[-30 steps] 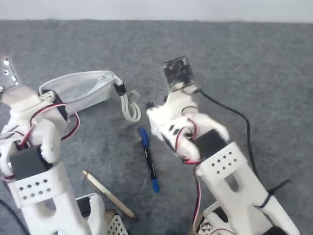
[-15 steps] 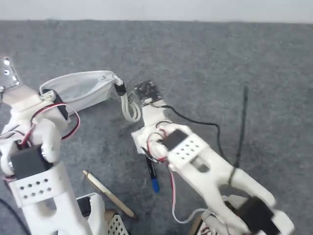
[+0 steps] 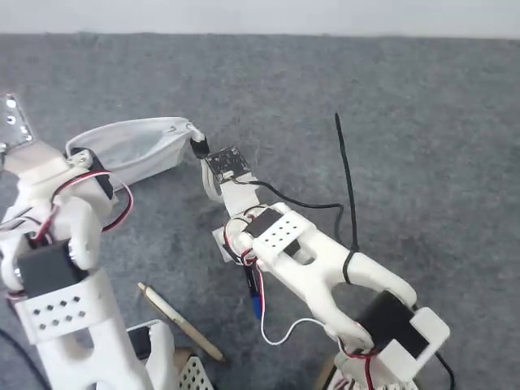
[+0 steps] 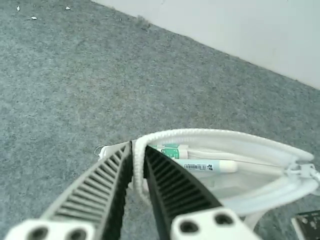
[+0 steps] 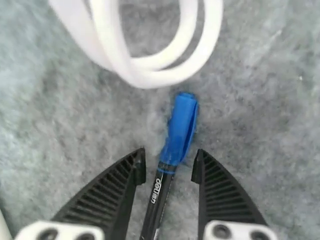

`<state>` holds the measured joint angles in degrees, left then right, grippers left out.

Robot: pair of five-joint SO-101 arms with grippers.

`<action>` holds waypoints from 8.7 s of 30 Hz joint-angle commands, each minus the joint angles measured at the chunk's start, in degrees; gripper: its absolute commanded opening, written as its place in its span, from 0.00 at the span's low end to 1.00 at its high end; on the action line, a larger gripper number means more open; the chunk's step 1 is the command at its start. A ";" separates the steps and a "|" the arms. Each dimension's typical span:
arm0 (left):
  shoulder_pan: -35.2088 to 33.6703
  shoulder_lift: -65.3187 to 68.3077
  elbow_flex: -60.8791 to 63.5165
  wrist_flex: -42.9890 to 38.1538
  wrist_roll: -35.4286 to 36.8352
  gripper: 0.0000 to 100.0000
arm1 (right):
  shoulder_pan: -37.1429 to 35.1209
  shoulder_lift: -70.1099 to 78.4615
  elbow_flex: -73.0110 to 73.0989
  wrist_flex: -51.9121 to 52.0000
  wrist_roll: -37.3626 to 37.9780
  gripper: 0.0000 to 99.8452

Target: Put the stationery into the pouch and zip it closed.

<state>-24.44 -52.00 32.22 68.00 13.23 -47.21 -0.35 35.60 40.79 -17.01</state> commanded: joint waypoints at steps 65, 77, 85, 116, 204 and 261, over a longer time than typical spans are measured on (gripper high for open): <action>-5.36 -0.62 -0.40 -1.76 -0.26 0.01 | 0.04 -35.12 11.52 3.03 5.89 0.01; -5.19 -0.62 -0.40 -1.49 -0.26 0.01 | 0.13 -51.74 20.31 -5.58 5.98 0.01; 1.49 -0.62 -0.57 0.44 -0.35 0.01 | 3.12 -62.11 22.15 -6.11 5.63 0.01; 3.52 -0.35 -0.13 0.70 -0.35 0.01 | 1.80 -53.14 19.96 -62.37 15.74 0.01; 3.25 -0.62 1.71 -1.49 -0.44 0.01 | -2.24 -26.15 15.91 -58.95 5.63 0.16; -7.91 -0.62 1.36 -5.36 0.09 0.01 | -25.71 -26.42 17.76 -16.22 6.07 0.22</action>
<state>-32.00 -52.00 34.77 64.84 13.23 -72.44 -27.96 56.44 26.11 -10.95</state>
